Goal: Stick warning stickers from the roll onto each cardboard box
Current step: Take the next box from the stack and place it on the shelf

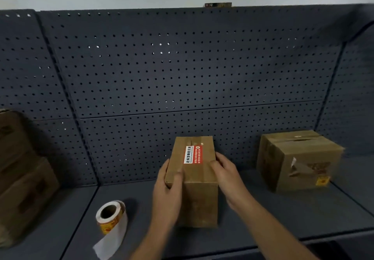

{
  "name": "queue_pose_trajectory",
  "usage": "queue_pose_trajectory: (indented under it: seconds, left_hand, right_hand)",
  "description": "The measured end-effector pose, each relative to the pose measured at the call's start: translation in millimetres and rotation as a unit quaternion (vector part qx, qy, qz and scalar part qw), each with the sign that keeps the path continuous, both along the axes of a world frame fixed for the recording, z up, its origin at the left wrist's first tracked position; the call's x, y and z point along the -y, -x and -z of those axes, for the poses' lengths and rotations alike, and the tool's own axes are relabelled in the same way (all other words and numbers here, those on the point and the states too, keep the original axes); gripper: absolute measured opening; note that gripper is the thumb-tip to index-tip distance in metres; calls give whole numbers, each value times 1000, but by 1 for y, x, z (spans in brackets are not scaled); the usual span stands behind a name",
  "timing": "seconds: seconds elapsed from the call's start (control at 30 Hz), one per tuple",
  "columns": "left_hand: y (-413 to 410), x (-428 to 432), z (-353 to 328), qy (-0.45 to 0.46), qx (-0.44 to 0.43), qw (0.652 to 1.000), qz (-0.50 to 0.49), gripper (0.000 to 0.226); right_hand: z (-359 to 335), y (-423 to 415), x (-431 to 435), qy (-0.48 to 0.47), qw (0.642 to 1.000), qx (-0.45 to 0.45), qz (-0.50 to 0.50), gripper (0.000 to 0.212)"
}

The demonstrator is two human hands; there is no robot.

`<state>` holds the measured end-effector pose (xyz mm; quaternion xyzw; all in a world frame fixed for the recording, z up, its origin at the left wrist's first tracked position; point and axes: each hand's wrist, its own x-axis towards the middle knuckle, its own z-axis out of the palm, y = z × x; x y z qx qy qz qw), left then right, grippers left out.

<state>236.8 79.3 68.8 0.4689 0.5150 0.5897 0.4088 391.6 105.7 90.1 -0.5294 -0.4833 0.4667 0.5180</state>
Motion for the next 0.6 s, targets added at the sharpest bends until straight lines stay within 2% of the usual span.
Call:
queue_pose_trajectory:
  seconds: [0.17,0.6]
  left_hand:
    - [-13,-5,8,5,8,1000,-9,41]
    - [-24,-14,26,18,20,999,-19,38]
  right_hand:
    - [8,-15,-7,-2,1000,-19,-14,24]
    - [39,-24,-12,-22,1000,-9,-15,29]
